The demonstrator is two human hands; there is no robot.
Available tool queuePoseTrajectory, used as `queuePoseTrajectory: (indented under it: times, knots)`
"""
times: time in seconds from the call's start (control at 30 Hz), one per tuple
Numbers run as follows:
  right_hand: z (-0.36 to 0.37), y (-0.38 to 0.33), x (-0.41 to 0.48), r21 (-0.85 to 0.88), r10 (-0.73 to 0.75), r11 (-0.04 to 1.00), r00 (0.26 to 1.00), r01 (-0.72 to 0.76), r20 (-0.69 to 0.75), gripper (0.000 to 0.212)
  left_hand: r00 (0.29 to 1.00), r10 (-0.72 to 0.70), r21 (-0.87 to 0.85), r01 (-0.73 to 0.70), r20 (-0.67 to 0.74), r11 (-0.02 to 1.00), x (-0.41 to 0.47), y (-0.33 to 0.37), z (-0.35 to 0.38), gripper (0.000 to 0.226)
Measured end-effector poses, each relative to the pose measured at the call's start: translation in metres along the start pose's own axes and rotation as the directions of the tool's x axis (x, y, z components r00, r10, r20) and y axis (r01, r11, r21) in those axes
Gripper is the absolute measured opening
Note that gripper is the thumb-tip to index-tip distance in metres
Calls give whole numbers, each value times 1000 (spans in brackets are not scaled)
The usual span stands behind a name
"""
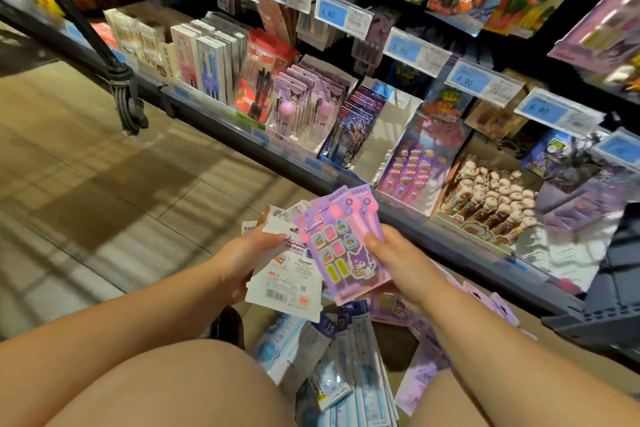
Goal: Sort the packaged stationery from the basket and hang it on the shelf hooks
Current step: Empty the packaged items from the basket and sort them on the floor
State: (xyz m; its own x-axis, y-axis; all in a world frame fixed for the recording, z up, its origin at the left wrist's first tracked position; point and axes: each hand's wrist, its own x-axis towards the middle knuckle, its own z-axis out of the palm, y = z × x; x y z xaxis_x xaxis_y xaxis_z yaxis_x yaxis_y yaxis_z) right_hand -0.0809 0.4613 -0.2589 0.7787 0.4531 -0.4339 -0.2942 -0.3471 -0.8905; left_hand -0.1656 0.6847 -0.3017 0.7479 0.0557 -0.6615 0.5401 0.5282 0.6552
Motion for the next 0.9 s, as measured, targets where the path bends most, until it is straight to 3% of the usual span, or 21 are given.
queuePoseTrajectory:
  times: [0.13, 0.23, 0.37, 0.47, 0.7, 0.8, 0.9]
  knots:
    - [6, 18, -4, 0, 67, 998, 998, -67, 9, 32, 998, 0, 43, -3, 67, 999, 6, -9, -4, 52]
    - [3, 31, -3, 48, 155, 987, 988, -155, 8, 40, 997, -7, 81, 1, 71, 997, 12, -16, -2, 58]
    - [-16, 51, 4, 190, 304, 942, 943, -276, -137, 27, 998, 19, 105, -26, 67, 994, 23, -22, 5, 33]
    - [-40, 65, 13, 266, 379, 912, 889, -311, -258, 36, 999, 39, 109, -41, 20, 993, 27, -21, 12, 26]
    - [-87, 94, 35, 236, 472, 881, 786, -410, -400, 42, 1000, 23, 82, -22, -14, 996, 29, -19, 18, 18]
    - [-92, 100, 41, 232, 478, 878, 773, -418, -418, 30, 999, 23, 74, -22, -21, 997, 32, -19, 18, 19]
    - [-93, 102, 40, 186, 532, 844, 743, -502, -405, 32, 1000, 20, 62, -19, -14, 998, 29, -19, 19, 19]
